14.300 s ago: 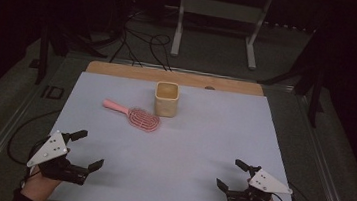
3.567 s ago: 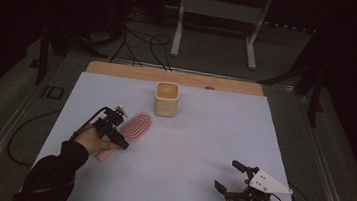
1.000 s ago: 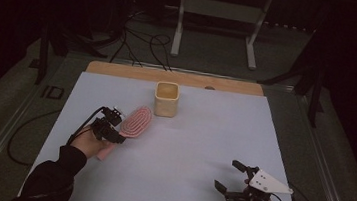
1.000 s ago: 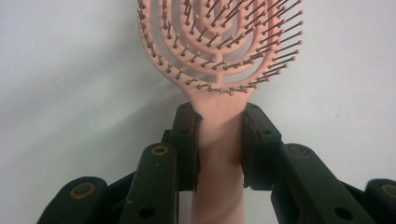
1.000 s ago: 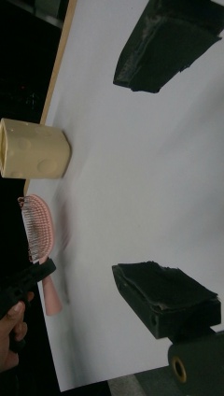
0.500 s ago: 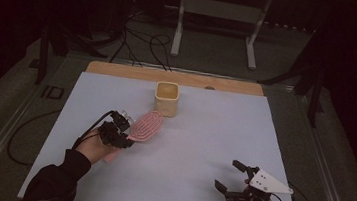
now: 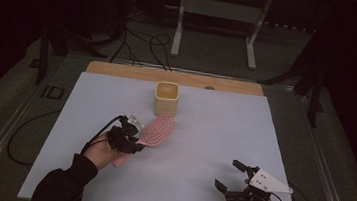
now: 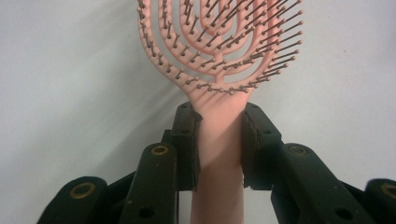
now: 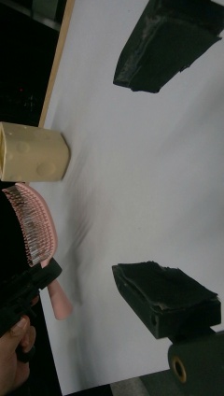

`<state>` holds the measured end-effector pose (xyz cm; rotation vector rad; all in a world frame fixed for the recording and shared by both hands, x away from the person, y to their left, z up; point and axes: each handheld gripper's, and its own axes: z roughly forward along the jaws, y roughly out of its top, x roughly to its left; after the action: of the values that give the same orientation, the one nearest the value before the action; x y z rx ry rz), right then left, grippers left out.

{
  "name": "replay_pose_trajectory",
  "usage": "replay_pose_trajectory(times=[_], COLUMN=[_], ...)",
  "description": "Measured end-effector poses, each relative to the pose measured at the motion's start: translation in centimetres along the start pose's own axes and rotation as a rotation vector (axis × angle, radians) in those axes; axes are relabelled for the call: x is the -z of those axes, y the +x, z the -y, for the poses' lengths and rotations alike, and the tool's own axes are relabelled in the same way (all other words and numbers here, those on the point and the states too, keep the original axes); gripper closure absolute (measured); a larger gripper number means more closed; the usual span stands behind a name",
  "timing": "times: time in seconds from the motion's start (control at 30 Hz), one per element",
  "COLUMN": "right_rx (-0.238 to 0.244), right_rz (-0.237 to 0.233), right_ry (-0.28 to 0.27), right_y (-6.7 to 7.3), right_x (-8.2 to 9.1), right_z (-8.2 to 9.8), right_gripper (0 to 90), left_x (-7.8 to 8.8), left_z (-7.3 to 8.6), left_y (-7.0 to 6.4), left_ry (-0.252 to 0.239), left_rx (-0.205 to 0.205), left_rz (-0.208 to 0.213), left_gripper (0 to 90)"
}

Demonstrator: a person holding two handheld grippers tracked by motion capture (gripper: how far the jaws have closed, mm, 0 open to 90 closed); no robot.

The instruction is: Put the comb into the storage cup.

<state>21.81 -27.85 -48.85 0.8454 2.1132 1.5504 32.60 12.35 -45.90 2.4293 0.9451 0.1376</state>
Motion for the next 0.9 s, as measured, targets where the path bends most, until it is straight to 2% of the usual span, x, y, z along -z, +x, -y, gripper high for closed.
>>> replay_pose_trajectory(times=[0.23, 0.3, 0.43, 0.5, 0.53, 0.67, 0.73, 0.9], right_rx=[-0.001, -0.002, 0.001, -0.01, -0.011, -0.013, -0.018, -0.013], right_rz=[0.008, 0.01, 0.011, 0.01, 0.015, 0.028, 0.029, 0.028], right_ry=[0.009, 0.007, 0.012, 0.017, 0.021, 0.022, 0.023, 0.025], right_y=[0.0, 0.0, 0.0, -0.1, -0.1, -0.2, -0.2, -0.3], right_x=[-0.2, -0.2, -0.3, -0.4, -0.5, -0.4, -0.4, -0.5], right_z=[0.0, 0.0, 0.0, 0.0, 0.1, 0.0, 0.0, -0.2], right_gripper=[8.6, 8.6, 8.6, 8.6, 8.6, 8.6, 8.6, 8.6], left_x=[-0.1, -0.2, 0.0, 0.2, 0.2, 0.3, 0.2, 0.5], left_z=[0.0, 0.1, 0.4, 0.5, 0.7, 1.2, 1.5, 2.2], left_y=[-1.0, -1.2, -1.5, -1.7, -1.8, -2.2, -2.5, -3.1], left_ry=[-0.056, -0.068, -0.108, -0.121, -0.135, -0.157, -0.166, -0.197], left_rx=[-0.046, -0.047, -0.057, -0.063, -0.064, -0.074, -0.079, -0.093], left_rz=[0.004, 0.009, -0.008, 0.003, -0.006, 0.008, 0.001, 0.012], left_gripper=[71.2, 71.2, 71.2, 71.2, 71.2, 71.2, 71.2, 71.2])
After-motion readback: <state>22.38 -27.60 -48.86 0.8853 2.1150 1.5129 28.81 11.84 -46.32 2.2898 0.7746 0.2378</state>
